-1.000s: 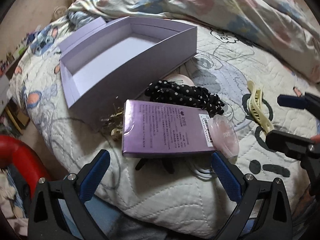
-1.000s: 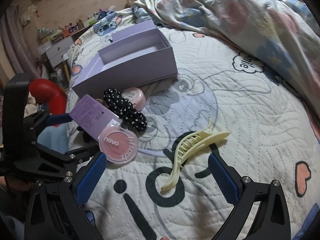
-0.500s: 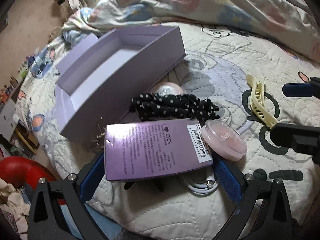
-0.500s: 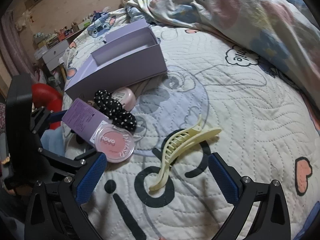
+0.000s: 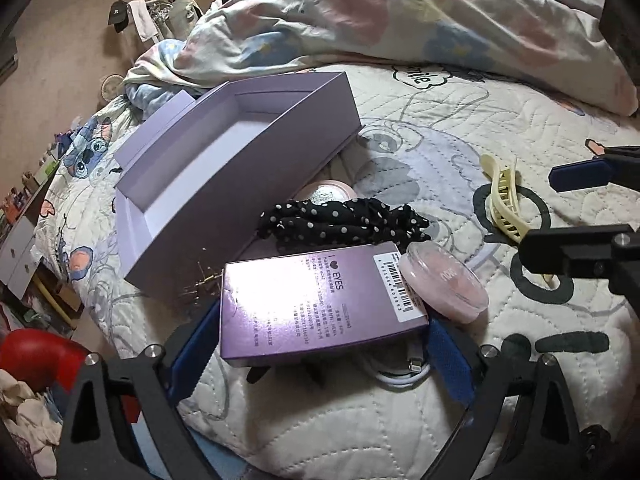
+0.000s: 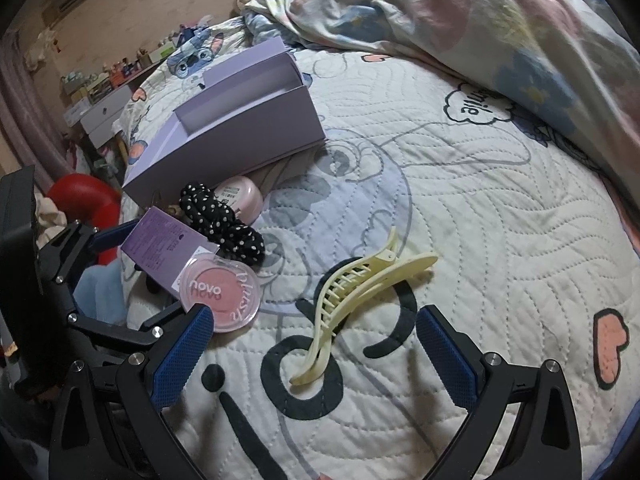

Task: Organize rigid objects
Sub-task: 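Grasp the purple EYES box with the left gripper while the right gripper approaches the pink NOVO compact, then lift the purple box with the left gripper while the right gripper grasps the pink compact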

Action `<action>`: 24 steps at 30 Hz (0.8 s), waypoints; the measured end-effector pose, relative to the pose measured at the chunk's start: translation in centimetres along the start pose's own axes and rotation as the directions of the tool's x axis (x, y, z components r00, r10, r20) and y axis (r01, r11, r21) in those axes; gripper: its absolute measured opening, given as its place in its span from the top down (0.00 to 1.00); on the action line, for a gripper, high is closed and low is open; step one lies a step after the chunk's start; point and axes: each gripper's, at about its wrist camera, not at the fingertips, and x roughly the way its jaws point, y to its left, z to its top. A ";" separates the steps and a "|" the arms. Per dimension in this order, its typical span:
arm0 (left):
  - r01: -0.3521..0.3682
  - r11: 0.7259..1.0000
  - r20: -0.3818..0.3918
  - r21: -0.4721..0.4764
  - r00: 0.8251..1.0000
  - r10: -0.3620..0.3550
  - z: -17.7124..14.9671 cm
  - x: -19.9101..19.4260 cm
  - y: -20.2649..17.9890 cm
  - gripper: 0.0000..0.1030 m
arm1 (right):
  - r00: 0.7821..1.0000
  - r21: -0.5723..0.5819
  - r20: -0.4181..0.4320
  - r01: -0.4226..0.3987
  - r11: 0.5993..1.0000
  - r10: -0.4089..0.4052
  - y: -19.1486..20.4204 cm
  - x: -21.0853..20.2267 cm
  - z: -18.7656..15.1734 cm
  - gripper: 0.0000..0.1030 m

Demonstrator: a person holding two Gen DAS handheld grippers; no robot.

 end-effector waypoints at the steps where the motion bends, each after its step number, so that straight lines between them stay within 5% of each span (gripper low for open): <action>1: 0.002 1.000 0.003 -0.002 1.000 -0.002 0.0 -0.1 0.0 0.07 | 1.000 0.003 -0.001 -0.001 1.000 0.001 0.0 0.0 0.0 0.00; 12: 0.048 0.994 0.035 -0.102 0.998 -0.044 0.0 -2.8 3.0 0.07 | 0.998 -0.007 0.027 -0.060 0.998 0.060 1.0 -0.3 0.5 0.00; 24: 0.010 0.987 0.004 -0.163 1.000 -0.010 -2.0 -3.2 5.9 0.07 | 0.996 -0.129 0.001 -0.087 0.988 0.088 5.4 2.2 1.0 0.02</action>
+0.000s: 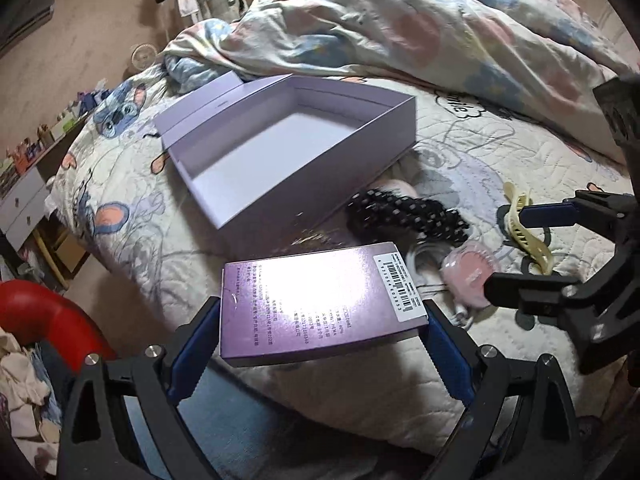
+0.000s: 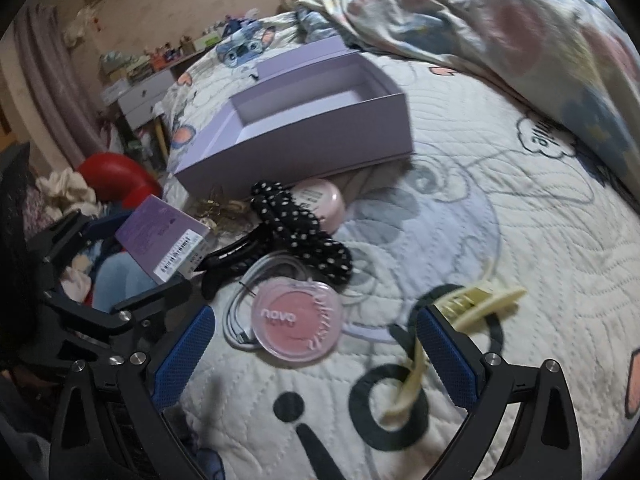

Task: Organize rigid objects
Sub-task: 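Lift the purple box with the left gripper while the right gripper grasps the pink compact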

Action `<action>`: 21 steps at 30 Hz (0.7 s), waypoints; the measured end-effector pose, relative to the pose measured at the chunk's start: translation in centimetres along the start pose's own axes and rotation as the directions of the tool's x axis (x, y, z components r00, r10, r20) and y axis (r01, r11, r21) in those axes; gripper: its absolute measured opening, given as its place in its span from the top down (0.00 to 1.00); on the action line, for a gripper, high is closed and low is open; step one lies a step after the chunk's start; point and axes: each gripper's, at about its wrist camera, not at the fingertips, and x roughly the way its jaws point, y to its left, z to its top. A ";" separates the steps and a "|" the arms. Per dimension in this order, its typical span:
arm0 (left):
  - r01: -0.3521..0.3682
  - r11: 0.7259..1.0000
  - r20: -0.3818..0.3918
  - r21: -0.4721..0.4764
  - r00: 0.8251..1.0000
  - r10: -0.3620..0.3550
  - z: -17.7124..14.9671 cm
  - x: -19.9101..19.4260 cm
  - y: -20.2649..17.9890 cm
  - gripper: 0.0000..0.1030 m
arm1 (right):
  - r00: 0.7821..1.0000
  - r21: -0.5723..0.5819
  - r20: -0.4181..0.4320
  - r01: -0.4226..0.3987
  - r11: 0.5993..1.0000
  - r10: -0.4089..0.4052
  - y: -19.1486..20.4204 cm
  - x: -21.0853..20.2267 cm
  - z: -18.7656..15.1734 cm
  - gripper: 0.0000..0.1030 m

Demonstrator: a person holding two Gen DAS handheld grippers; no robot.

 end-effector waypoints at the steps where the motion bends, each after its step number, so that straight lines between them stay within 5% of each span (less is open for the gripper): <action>1: 0.001 1.000 -0.004 -0.010 1.000 -0.001 -0.1 0.1 0.3 0.07 | 1.000 -0.012 -0.006 0.014 1.000 -0.014 0.4 0.4 0.1 0.03; 10: 0.011 0.998 -0.019 -0.062 1.000 -0.013 -0.7 0.5 2.4 0.07 | 0.996 -0.060 -0.056 0.064 0.996 -0.067 2.3 3.1 -0.3 0.12; 21: 0.008 0.995 -0.008 -0.102 1.000 -0.009 -1.6 0.2 4.4 0.07 | 0.997 0.007 -0.036 0.068 0.998 -0.067 2.0 3.0 -0.6 0.46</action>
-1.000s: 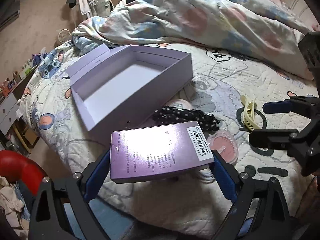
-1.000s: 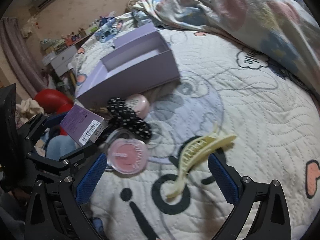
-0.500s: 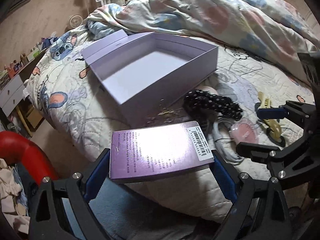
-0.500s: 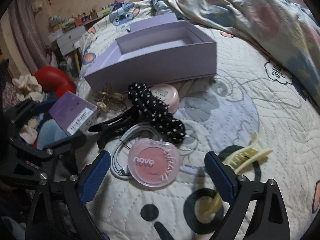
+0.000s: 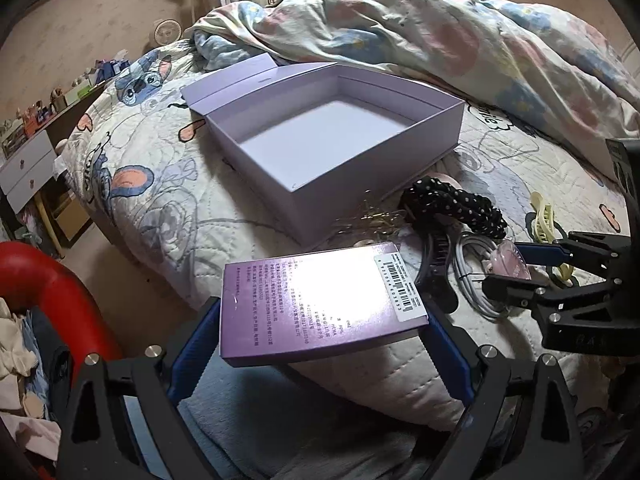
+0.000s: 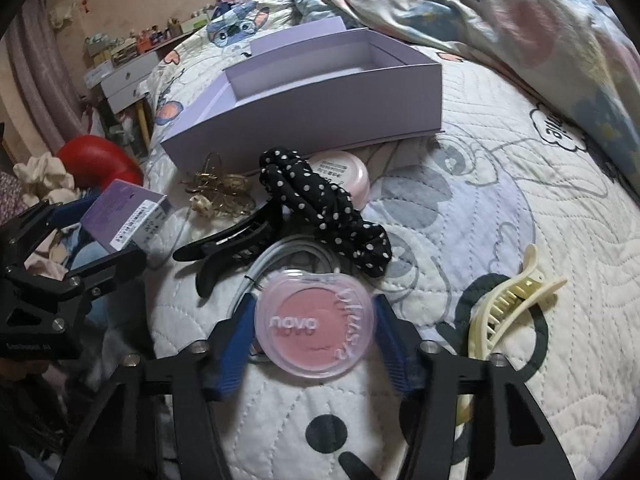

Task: Organize rigid objects
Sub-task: 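Lift the purple box with the left gripper while the right gripper grasps the pink compact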

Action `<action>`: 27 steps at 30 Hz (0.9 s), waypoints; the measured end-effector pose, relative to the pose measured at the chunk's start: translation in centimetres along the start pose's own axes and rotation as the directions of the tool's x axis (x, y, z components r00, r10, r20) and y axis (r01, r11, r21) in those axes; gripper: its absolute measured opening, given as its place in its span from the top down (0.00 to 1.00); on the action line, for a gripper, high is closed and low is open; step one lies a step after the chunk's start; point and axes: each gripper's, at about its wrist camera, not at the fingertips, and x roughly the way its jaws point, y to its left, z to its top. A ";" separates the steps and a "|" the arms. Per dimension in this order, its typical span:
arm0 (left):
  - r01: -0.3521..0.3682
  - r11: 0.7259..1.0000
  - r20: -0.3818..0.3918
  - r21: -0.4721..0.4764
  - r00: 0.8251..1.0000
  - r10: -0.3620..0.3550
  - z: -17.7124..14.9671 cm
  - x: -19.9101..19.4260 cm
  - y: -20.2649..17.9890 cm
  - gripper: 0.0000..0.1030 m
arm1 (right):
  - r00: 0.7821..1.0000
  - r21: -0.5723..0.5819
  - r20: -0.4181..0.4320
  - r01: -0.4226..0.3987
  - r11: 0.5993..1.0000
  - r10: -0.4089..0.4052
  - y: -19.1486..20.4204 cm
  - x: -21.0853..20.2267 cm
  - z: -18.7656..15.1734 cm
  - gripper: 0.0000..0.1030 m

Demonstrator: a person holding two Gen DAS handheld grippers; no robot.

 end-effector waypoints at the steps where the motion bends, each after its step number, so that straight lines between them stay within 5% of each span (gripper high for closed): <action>1: 0.000 1.000 0.000 -0.004 1.000 0.000 -0.1 0.0 0.1 0.07 | 1.000 0.003 0.000 -0.004 1.000 0.004 0.0 0.0 0.0 0.46; 27: -0.020 0.996 0.066 -0.082 0.997 0.026 1.1 -2.9 2.1 0.07 | 0.997 -0.077 0.064 -0.037 0.996 0.042 2.3 -3.6 2.9 0.46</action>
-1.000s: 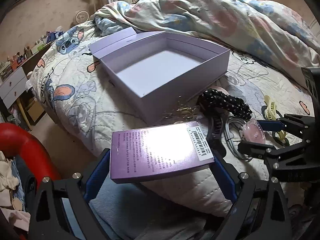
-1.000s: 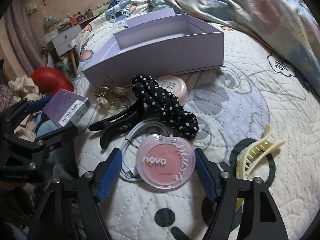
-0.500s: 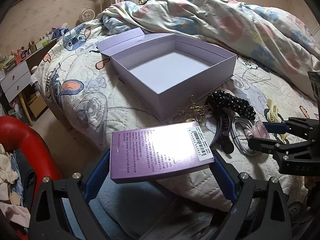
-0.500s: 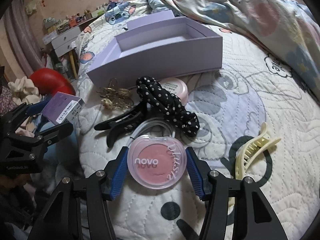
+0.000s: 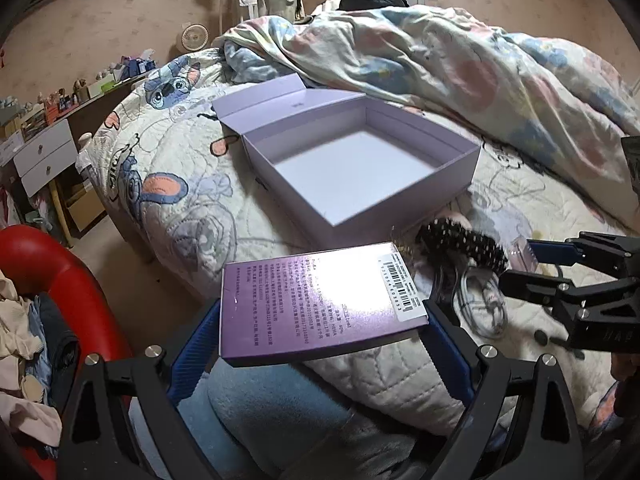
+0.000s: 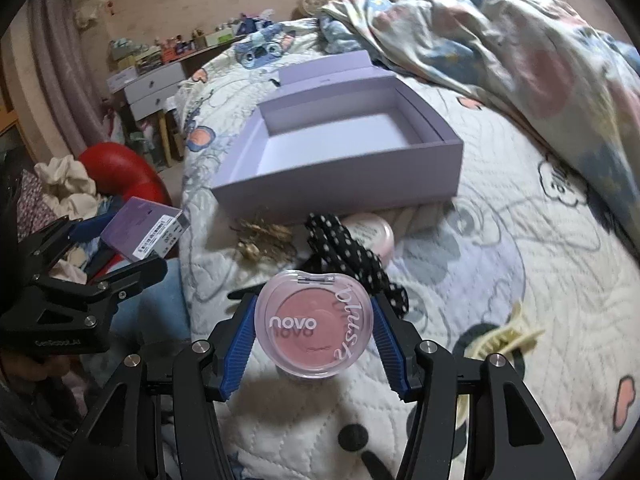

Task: Organize rigid objects
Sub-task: 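Lift the purple box with the left gripper while the right gripper grasps the pink compact, then carry the purple box and pink compact over the lilac box with both grippers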

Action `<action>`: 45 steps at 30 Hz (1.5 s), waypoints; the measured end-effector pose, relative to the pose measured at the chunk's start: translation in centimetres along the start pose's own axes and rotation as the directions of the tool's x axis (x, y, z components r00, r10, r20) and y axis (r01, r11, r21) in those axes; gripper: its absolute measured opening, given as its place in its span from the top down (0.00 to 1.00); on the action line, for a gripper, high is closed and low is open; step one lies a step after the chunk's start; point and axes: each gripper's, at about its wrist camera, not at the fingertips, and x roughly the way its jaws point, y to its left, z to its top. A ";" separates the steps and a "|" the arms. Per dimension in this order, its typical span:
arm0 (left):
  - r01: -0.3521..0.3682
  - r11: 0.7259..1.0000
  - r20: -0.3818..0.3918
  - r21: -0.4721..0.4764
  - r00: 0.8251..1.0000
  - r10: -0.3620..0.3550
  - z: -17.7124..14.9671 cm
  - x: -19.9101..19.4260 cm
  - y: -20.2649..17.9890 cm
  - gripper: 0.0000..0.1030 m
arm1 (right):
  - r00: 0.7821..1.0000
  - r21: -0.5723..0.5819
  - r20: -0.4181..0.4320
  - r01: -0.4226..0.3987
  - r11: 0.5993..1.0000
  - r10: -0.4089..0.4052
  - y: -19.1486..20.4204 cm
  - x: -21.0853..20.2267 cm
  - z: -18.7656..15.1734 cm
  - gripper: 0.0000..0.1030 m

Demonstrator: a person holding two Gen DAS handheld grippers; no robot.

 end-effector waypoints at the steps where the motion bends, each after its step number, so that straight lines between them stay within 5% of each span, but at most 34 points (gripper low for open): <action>1: 0.002 1.000 0.005 -0.006 1.000 -0.002 0.3 -0.1 0.0 0.07 | 1.000 -0.006 0.003 -0.005 1.000 0.005 0.1 0.0 0.3 0.46; 25: -0.002 1.000 0.095 0.000 0.995 0.002 8.7 1.2 -0.7 0.07 | 0.993 -0.113 0.091 -0.060 0.992 0.070 -1.5 -0.9 8.4 0.46; 45: 0.014 1.000 0.069 0.004 0.998 -0.014 13.8 6.1 0.4 0.07 | 0.989 -0.163 0.128 -0.052 0.985 0.073 -3.8 1.7 14.9 0.46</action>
